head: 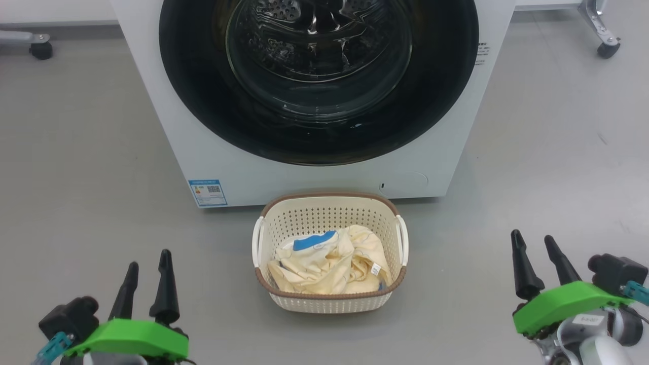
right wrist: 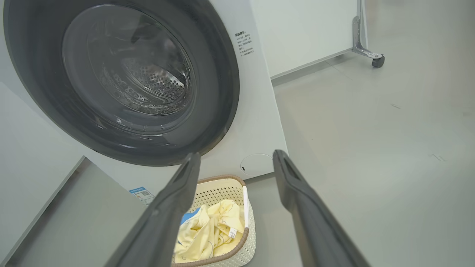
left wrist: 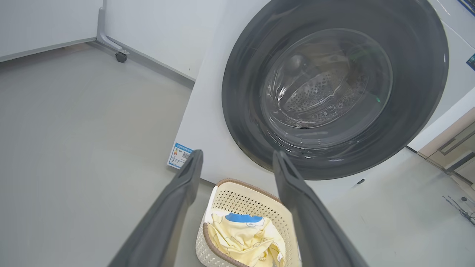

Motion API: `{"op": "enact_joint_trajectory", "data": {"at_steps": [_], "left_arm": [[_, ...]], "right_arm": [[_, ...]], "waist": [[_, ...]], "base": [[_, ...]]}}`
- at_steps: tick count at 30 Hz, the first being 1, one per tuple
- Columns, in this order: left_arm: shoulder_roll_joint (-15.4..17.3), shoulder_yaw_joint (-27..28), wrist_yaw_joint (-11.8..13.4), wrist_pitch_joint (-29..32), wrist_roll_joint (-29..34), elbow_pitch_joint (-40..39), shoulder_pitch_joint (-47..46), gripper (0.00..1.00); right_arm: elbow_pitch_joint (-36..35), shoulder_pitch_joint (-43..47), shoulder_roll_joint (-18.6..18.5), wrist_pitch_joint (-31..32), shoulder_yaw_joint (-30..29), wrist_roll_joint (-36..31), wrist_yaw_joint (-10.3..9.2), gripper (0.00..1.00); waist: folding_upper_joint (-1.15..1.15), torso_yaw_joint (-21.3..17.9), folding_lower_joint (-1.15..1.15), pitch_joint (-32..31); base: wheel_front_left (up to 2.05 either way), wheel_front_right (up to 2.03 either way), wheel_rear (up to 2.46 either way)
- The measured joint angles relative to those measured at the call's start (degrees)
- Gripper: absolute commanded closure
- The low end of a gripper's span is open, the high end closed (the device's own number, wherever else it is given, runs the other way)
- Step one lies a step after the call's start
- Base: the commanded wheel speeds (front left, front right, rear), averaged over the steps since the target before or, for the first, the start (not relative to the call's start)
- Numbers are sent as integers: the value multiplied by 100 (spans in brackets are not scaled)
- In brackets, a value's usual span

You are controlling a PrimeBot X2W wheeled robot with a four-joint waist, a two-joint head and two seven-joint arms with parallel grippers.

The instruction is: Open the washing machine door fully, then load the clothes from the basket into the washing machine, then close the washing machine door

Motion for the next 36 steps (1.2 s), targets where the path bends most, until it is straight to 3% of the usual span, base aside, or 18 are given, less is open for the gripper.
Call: {"op": "enact_joint_trajectory", "data": {"at_steps": [36], "left_arm": [[183, -332, -22, -559, 2197, -174, -163, 0]], "right_arm": [[-379, -188, -1, -424, 229, -2641, 0, 0]], "waist": [[0, -12, 0, 105]], "base": [[0, 0, 0]]}}
